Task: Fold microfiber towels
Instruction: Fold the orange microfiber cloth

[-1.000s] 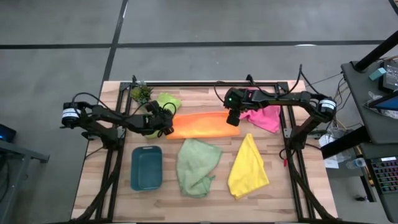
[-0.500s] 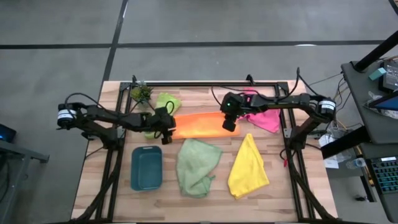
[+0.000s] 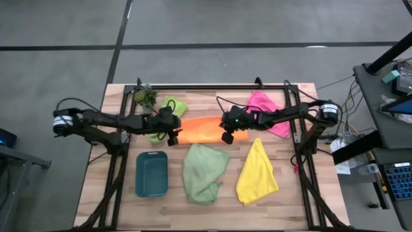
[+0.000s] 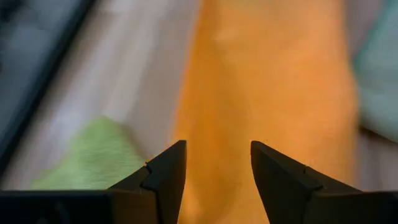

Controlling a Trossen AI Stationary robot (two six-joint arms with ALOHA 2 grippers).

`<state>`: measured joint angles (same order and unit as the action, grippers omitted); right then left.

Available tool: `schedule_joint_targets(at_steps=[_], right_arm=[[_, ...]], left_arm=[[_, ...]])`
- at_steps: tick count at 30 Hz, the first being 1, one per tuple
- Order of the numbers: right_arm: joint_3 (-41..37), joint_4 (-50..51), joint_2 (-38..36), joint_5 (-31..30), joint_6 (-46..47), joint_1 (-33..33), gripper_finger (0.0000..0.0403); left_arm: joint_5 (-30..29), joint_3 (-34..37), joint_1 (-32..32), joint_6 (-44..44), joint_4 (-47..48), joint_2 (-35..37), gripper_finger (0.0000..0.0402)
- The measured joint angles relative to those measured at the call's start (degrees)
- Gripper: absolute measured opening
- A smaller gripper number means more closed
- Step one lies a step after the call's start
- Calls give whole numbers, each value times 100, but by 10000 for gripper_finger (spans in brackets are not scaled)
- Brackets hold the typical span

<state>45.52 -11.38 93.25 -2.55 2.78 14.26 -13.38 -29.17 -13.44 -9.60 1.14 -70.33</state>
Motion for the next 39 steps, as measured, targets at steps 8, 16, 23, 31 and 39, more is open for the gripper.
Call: schedule_joint_targets(at_steps=[8, 16, 23, 31, 39], right_arm=[[10, 312, 404, 0, 33, 0, 9], [13, 559, 411, -8, 108, -15, 9], [22, 568, 411, -20, 108, -32, 8], [17, 486, 415, -20, 108, -37, 8], [9, 428, 422, -5, 116, -35, 9]], left_arm=[[-434, 231, -365, 62, -11, 224, 163], [-1372, 251, -420, 172, -899, -628, 163], [-670, 92, -329, 181, -1121, -1376, 163], [-102, -110, -42, 169, -988, -1089, 163], [-596, -47, -163, -338, 133, -402, 163]])
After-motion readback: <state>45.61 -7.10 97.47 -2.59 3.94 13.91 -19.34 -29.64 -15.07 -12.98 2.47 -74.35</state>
